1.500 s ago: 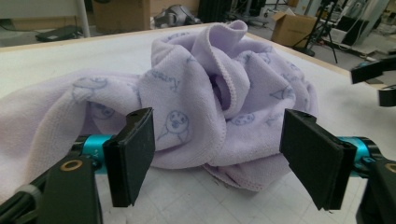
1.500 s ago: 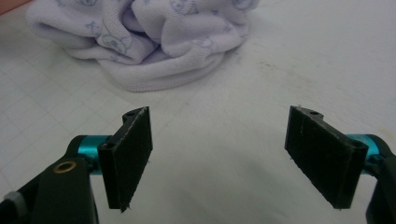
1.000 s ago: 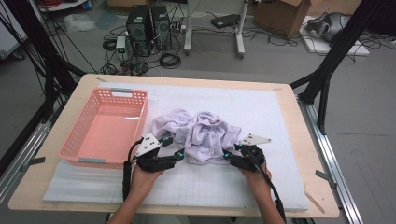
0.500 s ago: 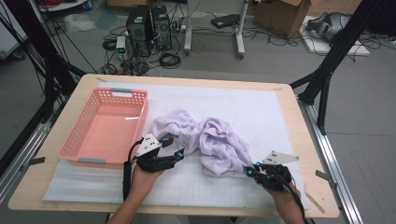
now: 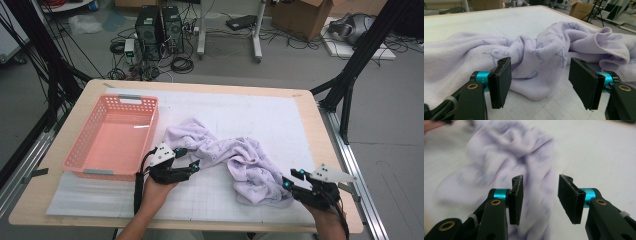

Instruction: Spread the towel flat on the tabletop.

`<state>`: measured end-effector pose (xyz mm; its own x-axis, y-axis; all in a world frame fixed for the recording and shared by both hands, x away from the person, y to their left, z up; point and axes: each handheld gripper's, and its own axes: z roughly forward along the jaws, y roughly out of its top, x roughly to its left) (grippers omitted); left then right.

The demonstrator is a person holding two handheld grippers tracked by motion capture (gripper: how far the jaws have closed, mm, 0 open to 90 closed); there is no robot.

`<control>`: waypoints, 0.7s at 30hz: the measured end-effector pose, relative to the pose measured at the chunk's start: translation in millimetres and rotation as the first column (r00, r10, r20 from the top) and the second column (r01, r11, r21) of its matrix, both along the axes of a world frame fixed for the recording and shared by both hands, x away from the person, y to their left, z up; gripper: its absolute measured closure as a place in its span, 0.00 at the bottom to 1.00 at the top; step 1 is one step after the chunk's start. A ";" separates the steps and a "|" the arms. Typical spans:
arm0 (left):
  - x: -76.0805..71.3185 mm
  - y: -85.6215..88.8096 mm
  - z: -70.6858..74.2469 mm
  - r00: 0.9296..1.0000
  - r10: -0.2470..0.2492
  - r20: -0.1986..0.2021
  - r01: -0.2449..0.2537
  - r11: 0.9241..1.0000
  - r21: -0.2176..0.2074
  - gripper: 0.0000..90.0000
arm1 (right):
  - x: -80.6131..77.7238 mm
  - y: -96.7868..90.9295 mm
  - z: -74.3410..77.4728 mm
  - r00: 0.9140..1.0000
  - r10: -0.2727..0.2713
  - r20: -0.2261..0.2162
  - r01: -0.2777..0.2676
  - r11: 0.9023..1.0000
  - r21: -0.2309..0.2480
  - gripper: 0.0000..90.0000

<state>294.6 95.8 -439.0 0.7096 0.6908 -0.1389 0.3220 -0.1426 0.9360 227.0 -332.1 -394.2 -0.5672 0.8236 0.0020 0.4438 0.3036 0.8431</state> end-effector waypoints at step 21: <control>3.0 -0.3 -2.1 1.000 -0.004 -0.020 0.004 1.000 0.000 0.40 | 40.8 42.5 -35.7 0.956 0.181 -0.230 -0.189 0.982 -0.015 0.93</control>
<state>297.5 95.4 -441.1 0.7093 0.6880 -0.1534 0.3405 -0.1438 0.9292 267.8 -289.6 -429.9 -0.6979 0.7060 0.1201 0.5549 0.4271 0.7139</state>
